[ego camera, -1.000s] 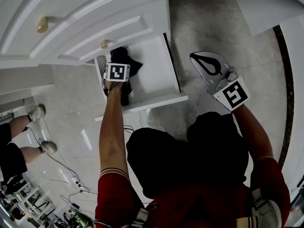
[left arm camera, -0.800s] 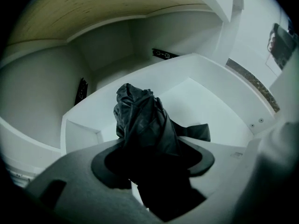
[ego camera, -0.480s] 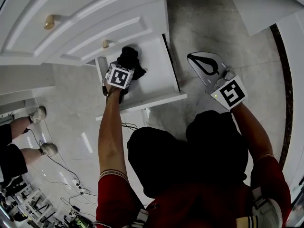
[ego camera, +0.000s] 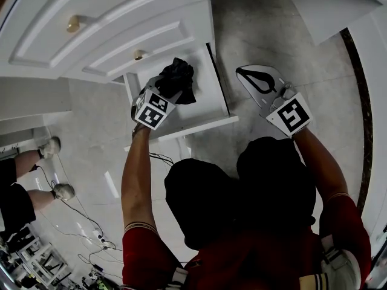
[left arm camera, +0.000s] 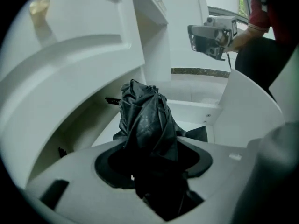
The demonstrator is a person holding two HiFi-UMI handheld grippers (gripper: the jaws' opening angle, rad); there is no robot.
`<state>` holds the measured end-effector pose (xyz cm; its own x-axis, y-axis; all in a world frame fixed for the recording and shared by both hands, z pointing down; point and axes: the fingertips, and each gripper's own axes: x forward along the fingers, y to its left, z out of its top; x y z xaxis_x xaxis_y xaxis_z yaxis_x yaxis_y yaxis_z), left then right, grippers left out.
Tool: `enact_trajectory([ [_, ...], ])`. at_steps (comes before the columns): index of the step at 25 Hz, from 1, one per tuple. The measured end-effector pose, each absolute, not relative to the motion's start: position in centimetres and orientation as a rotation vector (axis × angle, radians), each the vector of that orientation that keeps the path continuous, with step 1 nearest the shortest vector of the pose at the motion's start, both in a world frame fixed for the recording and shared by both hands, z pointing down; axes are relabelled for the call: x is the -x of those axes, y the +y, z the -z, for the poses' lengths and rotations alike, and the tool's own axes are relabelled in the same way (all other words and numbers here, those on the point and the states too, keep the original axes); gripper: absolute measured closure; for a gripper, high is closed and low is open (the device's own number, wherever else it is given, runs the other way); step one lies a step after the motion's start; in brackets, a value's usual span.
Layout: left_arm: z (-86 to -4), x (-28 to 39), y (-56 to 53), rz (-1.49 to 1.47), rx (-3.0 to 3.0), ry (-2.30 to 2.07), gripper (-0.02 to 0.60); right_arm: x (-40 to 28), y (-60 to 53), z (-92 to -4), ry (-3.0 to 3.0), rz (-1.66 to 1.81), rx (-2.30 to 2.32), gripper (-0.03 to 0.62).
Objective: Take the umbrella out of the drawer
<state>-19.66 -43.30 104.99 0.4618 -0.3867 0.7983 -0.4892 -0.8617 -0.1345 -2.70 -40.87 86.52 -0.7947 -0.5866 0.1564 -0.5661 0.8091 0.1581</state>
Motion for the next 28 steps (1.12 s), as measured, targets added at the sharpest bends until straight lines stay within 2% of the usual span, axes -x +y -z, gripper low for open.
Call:
enact_trajectory([
  [16,-91.2,17.5,-40.5,-1.043,-2.895,-0.954,0.337,5.7,-40.8,-81.6,-2.854,0.169,-0.848,0.582],
  [28,-72.7,18.8,-38.0,-0.655,-2.860,-1.269,0.337,7.3,-39.7,-68.1,-2.851,0.080,-0.835,0.582],
])
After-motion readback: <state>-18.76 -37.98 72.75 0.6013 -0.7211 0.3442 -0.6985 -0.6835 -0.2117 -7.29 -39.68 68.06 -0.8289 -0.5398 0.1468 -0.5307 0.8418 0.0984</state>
